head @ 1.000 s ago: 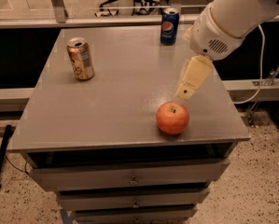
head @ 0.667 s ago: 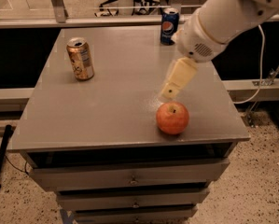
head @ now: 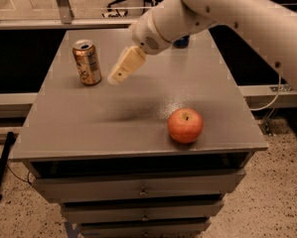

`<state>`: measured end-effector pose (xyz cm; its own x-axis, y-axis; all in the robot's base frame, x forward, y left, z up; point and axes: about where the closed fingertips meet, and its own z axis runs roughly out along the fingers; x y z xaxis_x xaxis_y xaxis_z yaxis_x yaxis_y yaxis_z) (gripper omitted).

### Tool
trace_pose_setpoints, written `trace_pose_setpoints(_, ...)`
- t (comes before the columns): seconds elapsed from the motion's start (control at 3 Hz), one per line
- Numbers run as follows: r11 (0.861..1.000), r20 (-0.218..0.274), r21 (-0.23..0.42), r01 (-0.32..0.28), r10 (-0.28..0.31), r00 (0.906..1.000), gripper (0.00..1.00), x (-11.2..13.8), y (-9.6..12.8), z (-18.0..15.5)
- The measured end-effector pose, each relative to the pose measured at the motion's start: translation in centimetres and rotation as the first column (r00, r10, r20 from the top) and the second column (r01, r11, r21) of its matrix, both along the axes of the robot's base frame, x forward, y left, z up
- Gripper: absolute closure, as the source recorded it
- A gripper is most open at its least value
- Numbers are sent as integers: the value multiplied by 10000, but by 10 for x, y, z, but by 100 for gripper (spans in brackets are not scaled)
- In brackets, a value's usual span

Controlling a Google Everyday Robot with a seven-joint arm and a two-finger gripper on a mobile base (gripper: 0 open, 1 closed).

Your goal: Knock orange can over

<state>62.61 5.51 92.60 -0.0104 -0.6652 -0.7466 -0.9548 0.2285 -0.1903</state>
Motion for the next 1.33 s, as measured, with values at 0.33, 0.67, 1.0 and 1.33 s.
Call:
trace_pose_setpoints(0.33, 9886, 219, 1477, -300, 271, 9994, 0, 35, 54, -6)
trace_pose_setpoints(0.67, 9591, 281, 2806, -376, 309, 9991, 0, 65, 92, -14)
trace_pose_setpoints(1.0, 9343, 88, 3554, -292, 279, 9996, 0, 77, 112, -27)
trace_pose_setpoints(1.33, 9241, -416, 3813, -265, 458, 9981, 0, 77, 121, -41)
